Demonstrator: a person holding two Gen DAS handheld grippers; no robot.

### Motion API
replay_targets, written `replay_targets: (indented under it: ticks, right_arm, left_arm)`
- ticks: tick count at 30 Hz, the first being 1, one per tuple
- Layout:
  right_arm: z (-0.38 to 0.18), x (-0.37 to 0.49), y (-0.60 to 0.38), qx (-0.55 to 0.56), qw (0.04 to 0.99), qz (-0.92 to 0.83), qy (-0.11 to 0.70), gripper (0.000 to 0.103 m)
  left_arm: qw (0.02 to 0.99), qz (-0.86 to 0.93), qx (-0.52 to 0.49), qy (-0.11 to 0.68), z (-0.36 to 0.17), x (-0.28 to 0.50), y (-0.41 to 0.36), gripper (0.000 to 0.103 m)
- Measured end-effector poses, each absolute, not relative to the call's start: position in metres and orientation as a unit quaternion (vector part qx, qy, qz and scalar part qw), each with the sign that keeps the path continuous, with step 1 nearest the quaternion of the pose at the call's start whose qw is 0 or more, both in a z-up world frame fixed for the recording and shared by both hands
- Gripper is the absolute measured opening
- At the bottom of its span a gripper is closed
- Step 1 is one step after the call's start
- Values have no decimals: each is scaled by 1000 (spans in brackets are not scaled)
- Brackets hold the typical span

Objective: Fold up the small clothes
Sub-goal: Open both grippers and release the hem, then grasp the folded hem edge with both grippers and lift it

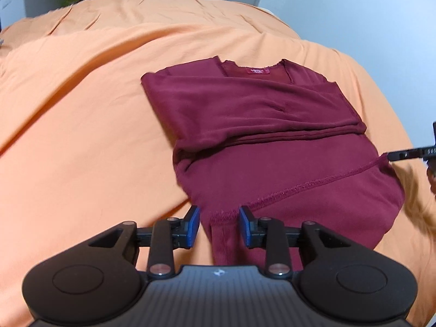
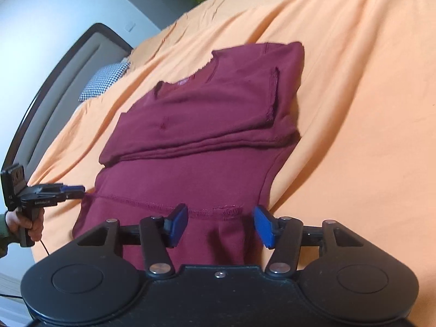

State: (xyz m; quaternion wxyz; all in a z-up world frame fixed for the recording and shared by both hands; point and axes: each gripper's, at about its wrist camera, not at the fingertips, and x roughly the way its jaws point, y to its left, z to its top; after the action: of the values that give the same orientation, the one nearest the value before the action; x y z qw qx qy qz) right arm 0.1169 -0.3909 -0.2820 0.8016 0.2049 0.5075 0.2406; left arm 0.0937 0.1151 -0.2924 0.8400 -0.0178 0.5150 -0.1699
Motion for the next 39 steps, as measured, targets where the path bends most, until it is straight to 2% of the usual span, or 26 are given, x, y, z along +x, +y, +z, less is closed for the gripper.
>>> replay_targets:
  ticks: [1,5,16,17,20,22,28,30,32,36,39]
  right_arm:
    - [-282,116,-391,204,802,242,507,53]
    - [-281,121,-386,194,794,263,513,37]
    - [-286,130,-366,151,790,268,530,35]
    - [-287,130,-366,150,789,269,531,32]
    - [-287,127,-365,144,789,270,533,14]
    - [-285,125,-365,137,791,268,532,14]
    - [-283,122,-363,135,793,268,530,14]
    - [-282,121,-362,134,794,266,531,13]
    - [-278,120,-363,137,797,272,521,7]
    - [-249,112,-376,184,821,295,453,6]
    - [-234,109,-394,236,838,274,409,6]
  left_arm:
    - [840,-167,-22,517,-294,92,117,38]
    - [836,-165,-23,523,-299,89,116,39]
    - [829,-167,-20,533,-314,92,105,39]
    - [829,-167,-18,534,-314,92,104,39]
    - [829,-169,-13,533,-315,93,101,39]
    - [829,-170,-15,533,-314,94,100,39]
    - [830,-169,-9,531,-313,95,98,30]
    - [832,-166,-5,529,-311,95,98,19]
    - [841,-168,-1,515,-303,91,98,12]
    - [871,-169,-24,461,-269,79,102,10]
    - [883,-148,-42,443,-264,88,104,10]
